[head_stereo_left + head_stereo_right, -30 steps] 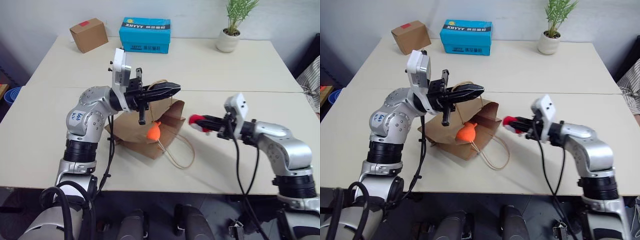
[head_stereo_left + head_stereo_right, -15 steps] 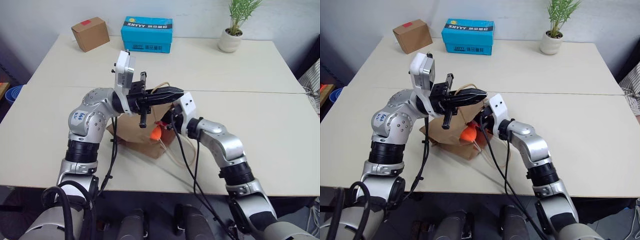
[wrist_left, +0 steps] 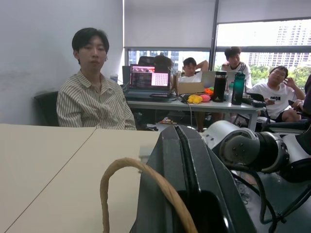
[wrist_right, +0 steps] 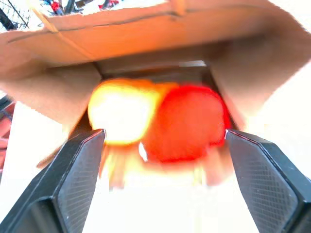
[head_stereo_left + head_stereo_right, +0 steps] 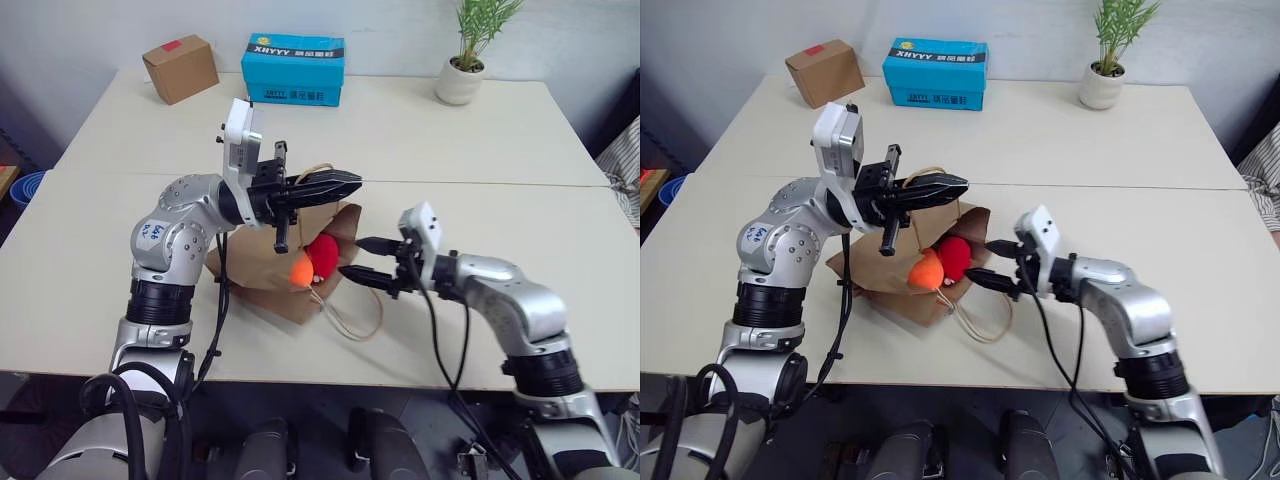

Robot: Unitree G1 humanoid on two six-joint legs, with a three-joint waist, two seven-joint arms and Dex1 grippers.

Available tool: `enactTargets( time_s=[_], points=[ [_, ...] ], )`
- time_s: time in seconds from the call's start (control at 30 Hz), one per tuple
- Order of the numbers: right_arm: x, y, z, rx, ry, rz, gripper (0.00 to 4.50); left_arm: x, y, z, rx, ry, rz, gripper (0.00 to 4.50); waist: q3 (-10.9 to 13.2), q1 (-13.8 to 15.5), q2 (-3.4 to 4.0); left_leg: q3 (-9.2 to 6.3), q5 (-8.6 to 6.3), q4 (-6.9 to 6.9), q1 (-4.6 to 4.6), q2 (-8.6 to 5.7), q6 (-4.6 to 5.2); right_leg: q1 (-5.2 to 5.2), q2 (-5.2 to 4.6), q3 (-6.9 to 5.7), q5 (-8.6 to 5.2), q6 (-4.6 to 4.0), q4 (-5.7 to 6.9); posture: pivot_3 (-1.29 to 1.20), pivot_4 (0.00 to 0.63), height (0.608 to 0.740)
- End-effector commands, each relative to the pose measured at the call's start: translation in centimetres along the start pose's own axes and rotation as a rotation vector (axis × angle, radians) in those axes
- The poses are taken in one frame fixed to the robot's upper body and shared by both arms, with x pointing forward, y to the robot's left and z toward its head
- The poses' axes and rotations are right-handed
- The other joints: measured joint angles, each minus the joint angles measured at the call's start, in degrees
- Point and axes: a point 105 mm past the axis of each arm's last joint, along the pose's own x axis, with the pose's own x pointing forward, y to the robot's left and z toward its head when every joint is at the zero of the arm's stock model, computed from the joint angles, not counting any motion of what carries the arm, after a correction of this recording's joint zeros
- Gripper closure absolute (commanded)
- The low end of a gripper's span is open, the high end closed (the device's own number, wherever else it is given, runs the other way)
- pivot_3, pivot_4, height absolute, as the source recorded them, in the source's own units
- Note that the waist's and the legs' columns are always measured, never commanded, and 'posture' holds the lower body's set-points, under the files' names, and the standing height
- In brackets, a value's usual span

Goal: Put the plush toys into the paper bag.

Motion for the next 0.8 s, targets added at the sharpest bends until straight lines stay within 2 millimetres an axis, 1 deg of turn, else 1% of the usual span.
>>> enactTargets(
  time_s=[0.03,0.1,0.17,0.23,0.27,0.33,0.4,0.47,0.5,0.53,0.57,0.6,0.63,0.7,0.8],
  points=[
    [-1.1,-0.6,-2.5,0.083,0.150,-0.010,0.52,0.2,-0.5,1.3,0.058,-0.019,-0.016,4.50,0.0,0.0,0.00,0.00,0.00,0.00,0.00,0.01,0.00,0.00,0.00,0.00,0.00,0.00,-0.01,0.00,0.150,0.740],
    [-0.8,-0.2,-4.1,0.145,0.234,0.011,0.52,0.2,-0.5,1.2,0.060,-0.018,-0.016,4.50,0.0,0.0,0.00,0.01,0.00,0.00,0.01,0.02,0.00,0.00,0.00,0.00,0.00,0.00,-0.01,0.00,0.150,0.740],
    [-0.1,0.6,-4.9,0.196,0.281,0.055,0.52,0.2,-0.5,1.3,0.062,-0.018,-0.014,4.50,0.0,-0.2,0.00,0.03,0.00,0.00,0.02,0.03,0.00,-0.01,0.00,0.01,0.00,0.00,0.00,0.00,0.150,0.740],
    [0.7,0.9,-5.1,0.199,0.284,0.063,0.89,0.2,-0.4,1.3,0.064,-0.016,-0.012,4.50,0.0,-0.2,-0.01,0.08,0.00,-0.01,0.08,0.04,-0.01,0.01,0.01,0.04,0.00,0.00,0.02,0.00,0.150,0.740],
    [1.0,1.0,-5.0,0.196,0.276,0.067,1.13,0.2,-0.4,1.3,0.065,-0.016,-0.011,4.50,0.0,-0.1,-0.01,0.07,0.00,0.00,0.08,0.07,-0.01,0.01,0.01,0.04,0.00,0.00,0.02,0.00,0.150,0.740],
    [1.5,1.7,-4.8,0.201,0.260,0.103,1.81,0.2,-0.4,1.4,0.068,-0.017,-0.009,4.50,0.0,0.0,-0.01,0.06,0.00,0.00,0.08,0.07,-0.02,0.01,0.01,0.03,0.00,0.00,0.02,0.00,0.150,0.740],
    [1.6,2.6,-4.4,0.232,0.243,0.151,2.54,0.2,-0.4,1.4,0.069,-0.017,-0.008,4.50,0.0,0.0,-0.01,0.06,0.00,0.00,0.05,0.03,-0.02,0.01,0.00,0.02,0.00,0.00,0.01,0.00,0.150,0.740],
    [1.4,3.0,-3.6,0.289,0.196,0.174,3.28,0.2,-0.4,1.4,0.071,-0.017,-0.004,4.50,0.0,0.1,-0.01,0.05,0.00,0.00,0.04,0.02,-0.01,0.01,-0.01,0.02,0.00,0.00,0.00,0.00,0.150,0.740],
    [1.0,3.3,-3.2,0.314,0.170,0.192,3.58,0.2,-0.4,1.3,0.074,-0.018,-0.001,4.50,0.0,0.2,-0.01,0.02,0.00,0.00,0.02,0.02,-0.01,0.01,-0.02,-0.01,0.00,0.00,0.00,0.00,0.150,0.740],
    [0.5,3.5,-2.5,0.337,0.138,0.207,4.02,0.1,-0.3,1.4,0.078,-0.020,0.005,4.50,0.0,0.3,-0.01,0.01,0.00,0.01,0.01,0.01,-0.01,0.01,-0.02,-0.02,0.00,0.00,-0.01,0.00,0.150,0.740],
    [0.2,3.6,-2.2,0.349,0.118,0.216,4.31,0.1,-0.3,1.4,0.081,-0.022,0.009,4.50,0.0,0.4,-0.01,-0.01,0.00,0.01,0.00,0.00,-0.01,0.01,-0.04,-0.03,0.00,0.00,-0.01,0.00,0.150,0.740],
    [-0.9,4.1,-0.9,0.369,0.057,0.256,4.42,0.0,-0.2,1.4,0.088,-0.021,0.016,4.50,0.0,0.4,-0.01,-0.02,-0.01,0.01,-0.01,0.00,0.00,0.01,-0.05,-0.03,0.00,0.00,-0.02,0.00,0.150,0.740],
    [-1.9,4.5,0.1,0.383,0.009,0.285,4.42,-0.1,-0.1,1.5,0.093,-0.020,0.022,4.50,0.0,0.5,-0.01,-0.02,-0.01,0.01,-0.02,-0.01,0.01,0.01,-0.05,-0.03,0.00,0.00,-0.03,0.00,0.150,0.740],
    [-3.5,5.1,1.5,0.405,-0.055,0.327,4.42,-0.3,0.0,1.5,0.102,-0.017,0.030,4.50,0.0,0.6,-0.01,-0.05,-0.02,0.01,-0.02,-0.01,0.02,0.02,-0.06,-0.05,0.01,0.01,-0.05,0.00,0.150,0.740],
    [-6.6,5.1,3.8,0.405,-0.122,0.310,4.42,-1.0,1.0,2.1,0.133,-0.020,0.074,4.50,0.0,0.6,-0.01,-0.05,-0.03,0.01,-0.01,0.00,0.04,0.03,-0.08,-0.05,0.01,0.01,-0.05,0.00,0.150,0.740]
  ],
)
